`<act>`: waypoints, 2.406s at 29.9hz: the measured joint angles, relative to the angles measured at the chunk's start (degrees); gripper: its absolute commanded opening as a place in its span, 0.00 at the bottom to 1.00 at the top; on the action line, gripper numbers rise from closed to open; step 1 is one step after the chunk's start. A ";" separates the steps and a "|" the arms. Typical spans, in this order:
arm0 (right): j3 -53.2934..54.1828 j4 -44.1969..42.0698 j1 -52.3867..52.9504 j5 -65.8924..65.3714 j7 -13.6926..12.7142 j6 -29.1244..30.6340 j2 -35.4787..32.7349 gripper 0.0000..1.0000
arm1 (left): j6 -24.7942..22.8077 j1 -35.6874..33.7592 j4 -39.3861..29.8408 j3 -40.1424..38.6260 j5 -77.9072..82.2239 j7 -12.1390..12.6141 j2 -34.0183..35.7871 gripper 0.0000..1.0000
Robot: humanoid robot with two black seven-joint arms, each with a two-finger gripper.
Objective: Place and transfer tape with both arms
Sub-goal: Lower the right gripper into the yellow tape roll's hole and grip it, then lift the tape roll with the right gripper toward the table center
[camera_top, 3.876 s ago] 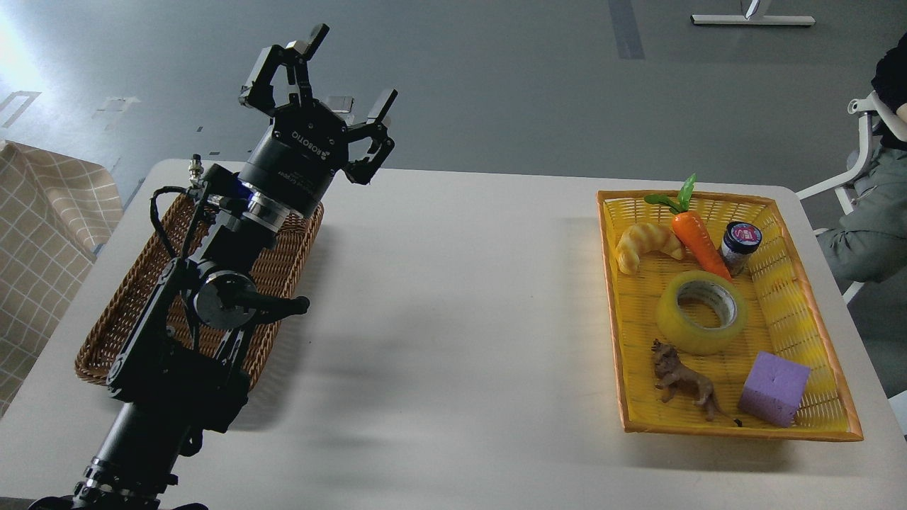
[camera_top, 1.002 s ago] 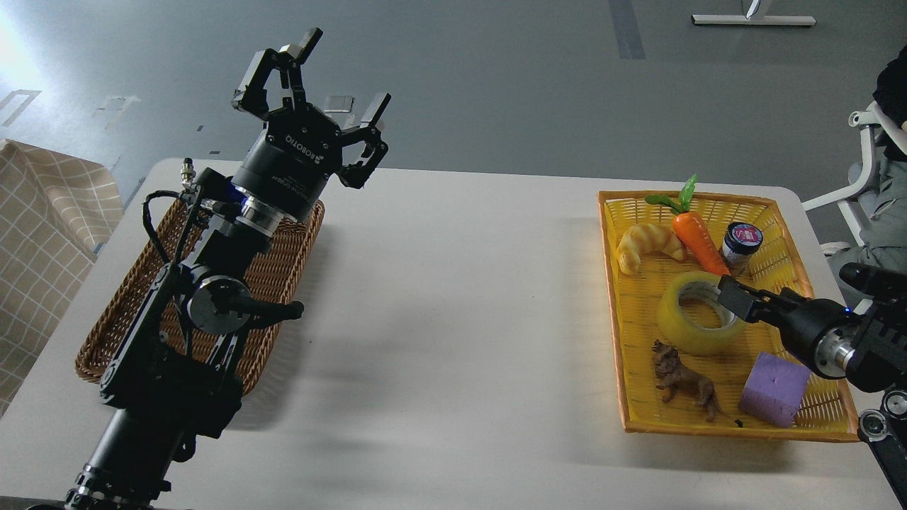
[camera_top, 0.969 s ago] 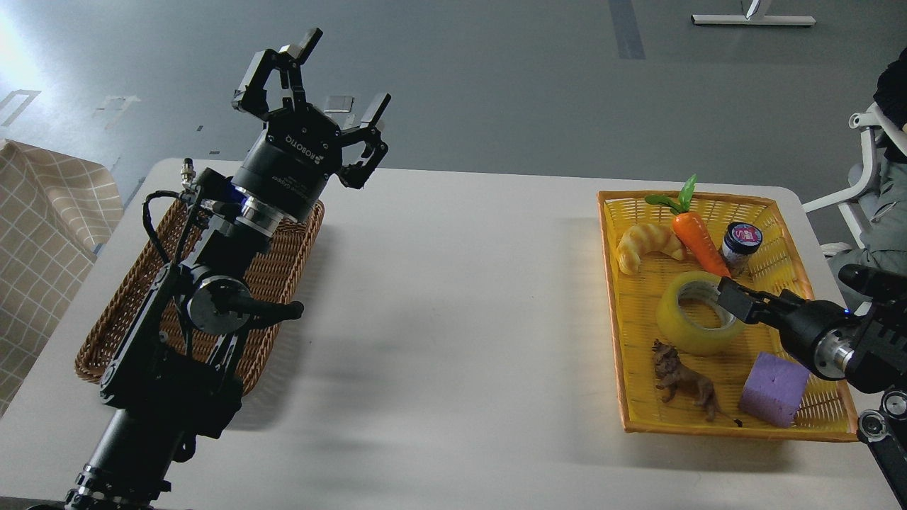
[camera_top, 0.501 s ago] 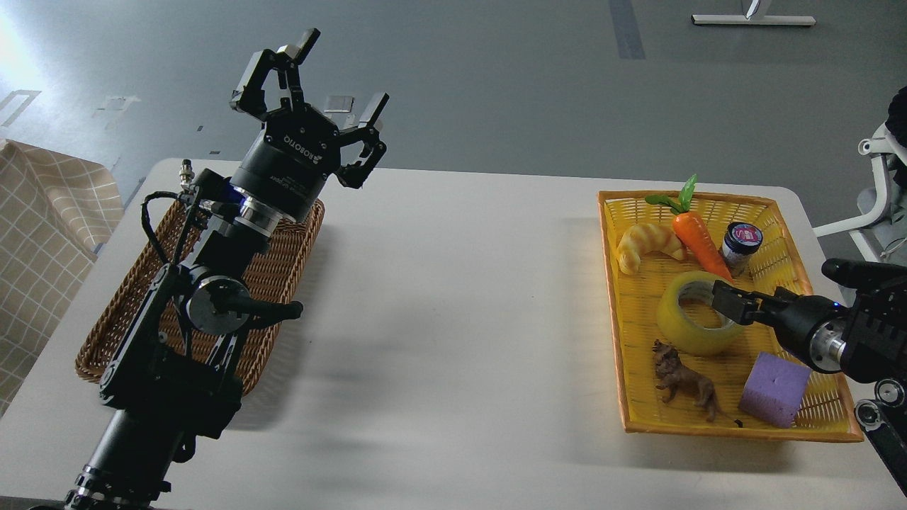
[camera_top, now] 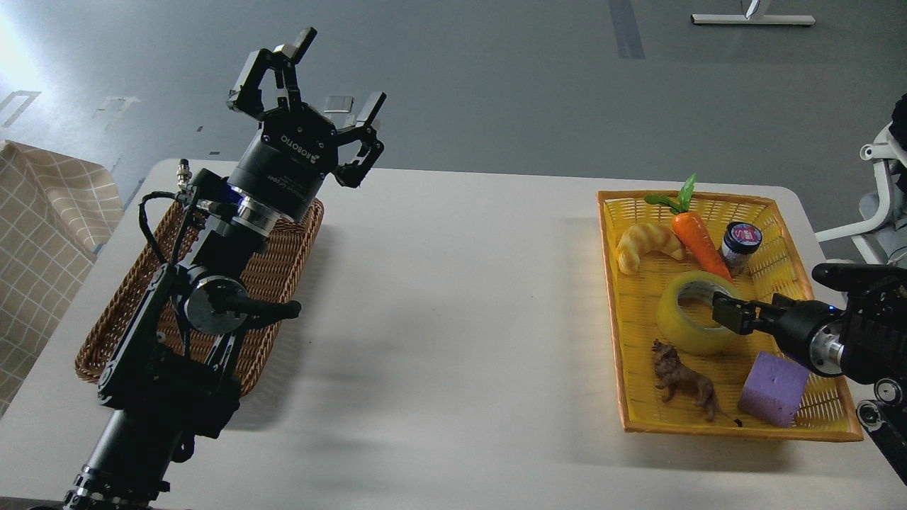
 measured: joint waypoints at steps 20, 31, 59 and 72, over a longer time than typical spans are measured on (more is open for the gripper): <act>-2.03 -1.43 0.15 0.00 -0.04 0.00 0.88 0.84 | -0.56 -0.08 -0.86 -0.01 -0.01 -0.09 0.01 0.98; -3.53 -3.30 2.81 0.00 -0.05 0.00 1.28 0.82 | -0.56 -0.08 -0.88 -0.10 0.00 -0.09 0.05 0.98; -3.22 -4.39 2.80 -0.01 -1.08 0.00 2.75 0.27 | -0.27 0.01 -0.88 -0.09 0.01 -0.09 0.14 0.98; 0.01 -1.89 3.23 -0.01 -0.62 0.02 1.85 0.25 | -0.45 0.84 -0.88 -0.10 0.01 -0.09 0.12 0.98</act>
